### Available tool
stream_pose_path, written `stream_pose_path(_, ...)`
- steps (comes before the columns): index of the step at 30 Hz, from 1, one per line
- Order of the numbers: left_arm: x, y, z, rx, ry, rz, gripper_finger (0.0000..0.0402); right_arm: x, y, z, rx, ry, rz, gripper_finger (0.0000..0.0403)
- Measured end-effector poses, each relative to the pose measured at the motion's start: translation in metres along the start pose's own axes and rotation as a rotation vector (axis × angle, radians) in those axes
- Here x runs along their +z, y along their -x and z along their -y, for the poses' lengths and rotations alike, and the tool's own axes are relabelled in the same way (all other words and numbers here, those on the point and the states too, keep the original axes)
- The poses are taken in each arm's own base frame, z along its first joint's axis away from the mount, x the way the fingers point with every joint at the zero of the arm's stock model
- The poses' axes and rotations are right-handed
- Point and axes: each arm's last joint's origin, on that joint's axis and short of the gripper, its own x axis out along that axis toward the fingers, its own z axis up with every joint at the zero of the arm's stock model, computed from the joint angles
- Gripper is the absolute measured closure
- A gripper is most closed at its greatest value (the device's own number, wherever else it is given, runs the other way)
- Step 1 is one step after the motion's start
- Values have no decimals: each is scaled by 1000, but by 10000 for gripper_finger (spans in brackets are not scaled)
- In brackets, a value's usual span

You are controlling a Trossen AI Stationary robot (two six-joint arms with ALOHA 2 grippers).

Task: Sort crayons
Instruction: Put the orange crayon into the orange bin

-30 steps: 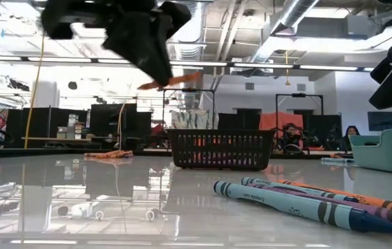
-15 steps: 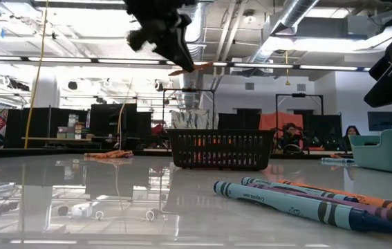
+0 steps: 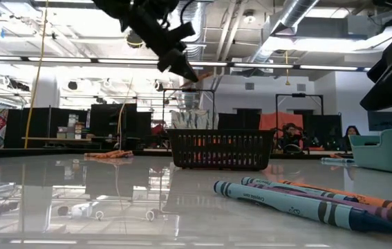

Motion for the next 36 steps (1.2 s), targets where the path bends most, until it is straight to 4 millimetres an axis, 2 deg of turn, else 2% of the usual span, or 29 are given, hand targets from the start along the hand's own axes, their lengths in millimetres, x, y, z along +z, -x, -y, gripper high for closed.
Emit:
stream_pose_path(3, -8, -12, -9, 11, 26, 37, 401, 0, 0, 0, -2, 0, 0, 265)
stream_pose_path(8, -18, -40, -11, -21, 40, 5, 401, 0, 0, 0, -7, -7, 5, 265)
stream_pose_path(15, -25, -79, -16, -34, 64, -70, 401, 0, 0, 0, -12, -25, 21, 265)
stream_pose_path(21, -27, -101, -25, -47, 78, -101, 401, 0, 1, 0, -11, -35, 17, 265)
stream_pose_path(28, -42, -116, -23, -110, 116, -165, 401, -3, 3, -2, -4, -36, 12, 265)
stream_pose_path(36, -48, -116, -23, -147, 128, -186, 401, -5, 4, -3, 0, -36, 7, 265)
